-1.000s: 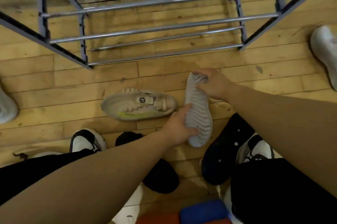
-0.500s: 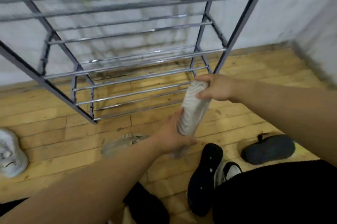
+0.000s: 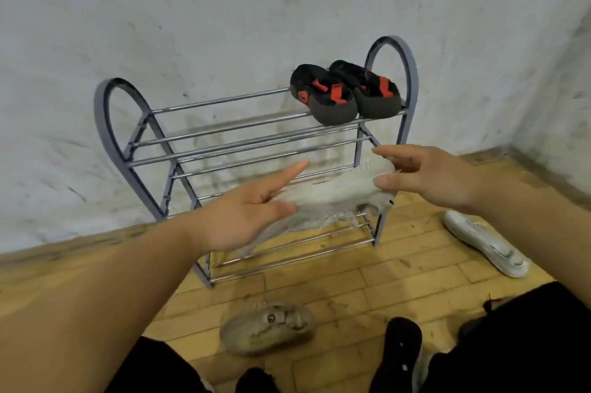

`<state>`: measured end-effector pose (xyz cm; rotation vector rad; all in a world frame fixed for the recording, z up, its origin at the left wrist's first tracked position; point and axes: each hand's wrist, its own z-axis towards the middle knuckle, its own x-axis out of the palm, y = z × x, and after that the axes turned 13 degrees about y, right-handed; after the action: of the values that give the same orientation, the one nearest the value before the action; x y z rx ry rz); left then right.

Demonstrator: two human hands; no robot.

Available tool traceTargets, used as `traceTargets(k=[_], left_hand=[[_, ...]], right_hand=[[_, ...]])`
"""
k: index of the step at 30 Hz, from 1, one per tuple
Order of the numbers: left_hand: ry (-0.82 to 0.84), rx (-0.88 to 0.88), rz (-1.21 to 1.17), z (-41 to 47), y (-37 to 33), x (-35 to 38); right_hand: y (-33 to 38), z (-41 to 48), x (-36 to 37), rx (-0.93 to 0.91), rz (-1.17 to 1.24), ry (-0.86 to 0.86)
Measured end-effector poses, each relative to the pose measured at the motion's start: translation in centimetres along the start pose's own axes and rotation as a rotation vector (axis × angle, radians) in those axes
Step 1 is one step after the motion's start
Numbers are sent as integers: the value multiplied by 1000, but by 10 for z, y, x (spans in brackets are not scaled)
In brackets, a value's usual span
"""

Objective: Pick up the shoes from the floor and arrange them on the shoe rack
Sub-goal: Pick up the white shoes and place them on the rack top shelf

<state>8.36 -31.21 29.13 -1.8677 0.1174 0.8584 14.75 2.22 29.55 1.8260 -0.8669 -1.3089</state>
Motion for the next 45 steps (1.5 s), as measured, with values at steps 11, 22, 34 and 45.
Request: traceTargets(k=[11,22,34,45], left_hand=[[-126,-115,-182,24,22,12],[-20,-150,373,40,3,28],[-167,-73,490,91,-4,44],[29,-40,625,148,-29,69]], right_hand=[[0,0,13,5,262,-37],[-7,5,2,65,464,-179],[-22,-28,-38,50,175,35],[-71,-58,-64,204,-353,-52]])
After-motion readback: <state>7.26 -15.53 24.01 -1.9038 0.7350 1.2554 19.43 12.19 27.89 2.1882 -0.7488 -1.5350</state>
